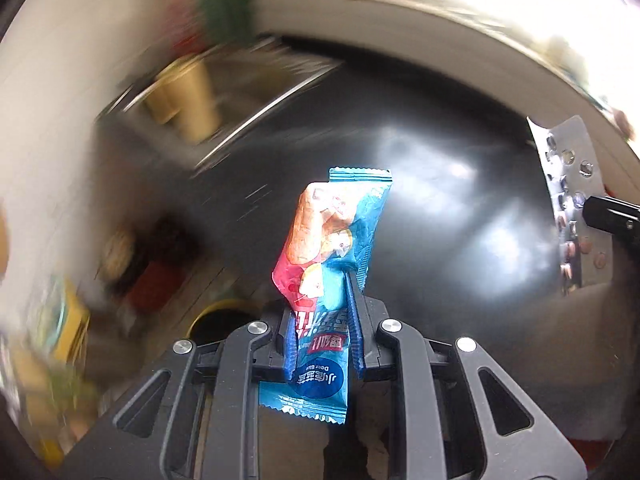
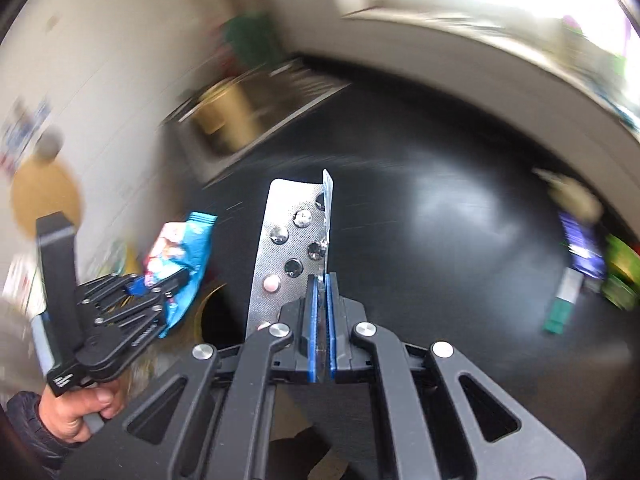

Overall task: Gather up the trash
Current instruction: 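Carry the wrapper and blister pack over the black bin and open both tools, then swing both tools back over the counter toward the remaining trash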

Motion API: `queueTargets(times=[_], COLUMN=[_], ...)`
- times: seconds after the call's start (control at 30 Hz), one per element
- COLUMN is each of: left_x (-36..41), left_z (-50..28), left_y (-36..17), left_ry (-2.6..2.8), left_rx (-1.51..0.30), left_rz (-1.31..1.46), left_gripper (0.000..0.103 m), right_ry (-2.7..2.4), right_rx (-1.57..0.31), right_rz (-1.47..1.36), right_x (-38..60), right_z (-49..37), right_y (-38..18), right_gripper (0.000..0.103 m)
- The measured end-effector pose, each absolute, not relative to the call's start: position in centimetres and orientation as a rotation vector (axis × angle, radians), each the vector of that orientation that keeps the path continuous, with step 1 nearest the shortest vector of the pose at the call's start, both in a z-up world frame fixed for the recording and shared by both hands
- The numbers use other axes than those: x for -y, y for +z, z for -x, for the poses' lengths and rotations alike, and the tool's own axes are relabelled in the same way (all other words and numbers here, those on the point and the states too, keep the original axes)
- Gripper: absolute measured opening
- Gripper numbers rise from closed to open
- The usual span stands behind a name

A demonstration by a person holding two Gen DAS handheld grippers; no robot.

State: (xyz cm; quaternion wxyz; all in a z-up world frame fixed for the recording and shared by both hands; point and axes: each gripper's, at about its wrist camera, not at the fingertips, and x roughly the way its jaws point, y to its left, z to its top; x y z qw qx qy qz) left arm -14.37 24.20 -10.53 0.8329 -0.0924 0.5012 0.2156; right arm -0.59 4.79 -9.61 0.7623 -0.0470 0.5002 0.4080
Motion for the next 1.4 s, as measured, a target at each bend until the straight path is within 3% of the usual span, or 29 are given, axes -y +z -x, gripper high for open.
queueTargets(times=[0.37,0.6,0.97,1.1,1.23,1.33,1.37,1.4], left_x=[-36.6,-39.2,-41.1,-40.9,-40.3,-39.7,-39.3,-39.0], left_z=[27.6,28.2,28.1,27.9,28.3,28.4,28.2,28.0], left_y=[-20.8,-27.3,-29.5,-29.4,-28.5,-27.1,-26.2,-25.4], left_ry=[0.691,0.678,0.666,0.659,0.653,0.638,0.633,0.633], left_rx=[-1.172,-1.176,-1.152,-1.170,-1.174,-1.183,-1.185,-1.180], left_rz=[0.505,0.557,0.593,0.512,0.455,0.426,0.415,0.403], left_gripper=[0.020,0.020,0.023,0.060,0.077,0.084,0.087,0.091], right_ry=[1.171,1.158,1.152,1.165,1.177,1.177,1.174,1.163], right_rx=[-1.267,-1.287,-1.307,-1.316,-1.317,-1.316,-1.311,-1.298], right_rz=[0.399,0.563,0.632,0.644,0.648,0.620,0.606,0.579], right_x=[-23.3,-31.1,-34.6,-35.2,-34.9,-33.4,-32.7,-31.0], right_z=[10.8,12.9,13.1,13.2,13.3,12.8,12.5,11.8], right_y=[-18.2,-24.4,-27.1,-27.0,-26.4,-24.7,-24.0,-22.8], right_gripper=[0.005,0.005,0.005,0.005,0.005,0.005,0.009,0.026])
